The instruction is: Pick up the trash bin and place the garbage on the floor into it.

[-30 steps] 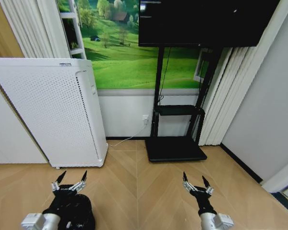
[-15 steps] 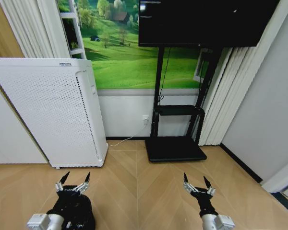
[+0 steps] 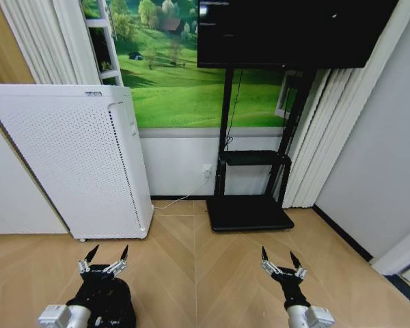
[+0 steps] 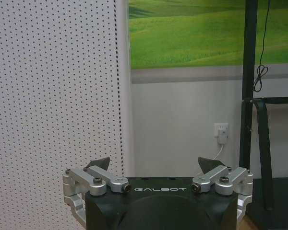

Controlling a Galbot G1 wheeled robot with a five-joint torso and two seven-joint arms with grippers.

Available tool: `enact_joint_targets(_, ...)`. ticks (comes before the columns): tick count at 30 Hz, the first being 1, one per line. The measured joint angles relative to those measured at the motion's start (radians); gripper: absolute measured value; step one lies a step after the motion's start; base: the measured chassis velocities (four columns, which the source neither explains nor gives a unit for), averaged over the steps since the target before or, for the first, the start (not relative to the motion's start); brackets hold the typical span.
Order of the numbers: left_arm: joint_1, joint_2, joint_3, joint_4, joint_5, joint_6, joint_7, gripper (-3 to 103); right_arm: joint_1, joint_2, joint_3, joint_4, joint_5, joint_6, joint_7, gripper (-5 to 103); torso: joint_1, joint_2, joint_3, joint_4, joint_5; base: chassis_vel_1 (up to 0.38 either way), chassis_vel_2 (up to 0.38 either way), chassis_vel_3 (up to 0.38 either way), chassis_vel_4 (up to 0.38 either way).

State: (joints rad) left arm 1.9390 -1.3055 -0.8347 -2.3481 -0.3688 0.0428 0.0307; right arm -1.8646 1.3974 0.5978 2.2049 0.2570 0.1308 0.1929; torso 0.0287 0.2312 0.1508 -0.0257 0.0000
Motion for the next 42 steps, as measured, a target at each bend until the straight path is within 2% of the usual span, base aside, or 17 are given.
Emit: enact_joint_targets(42,0.000,0.000,-0.001,0.000,-0.001,0.000,0.001,100,0.000,0.000,0.000,-0.001,0.002,0.000,0.001,100,0.058,0.171,0.113,0.0000,0.0000,0.000,0.000,0.000,0.000)
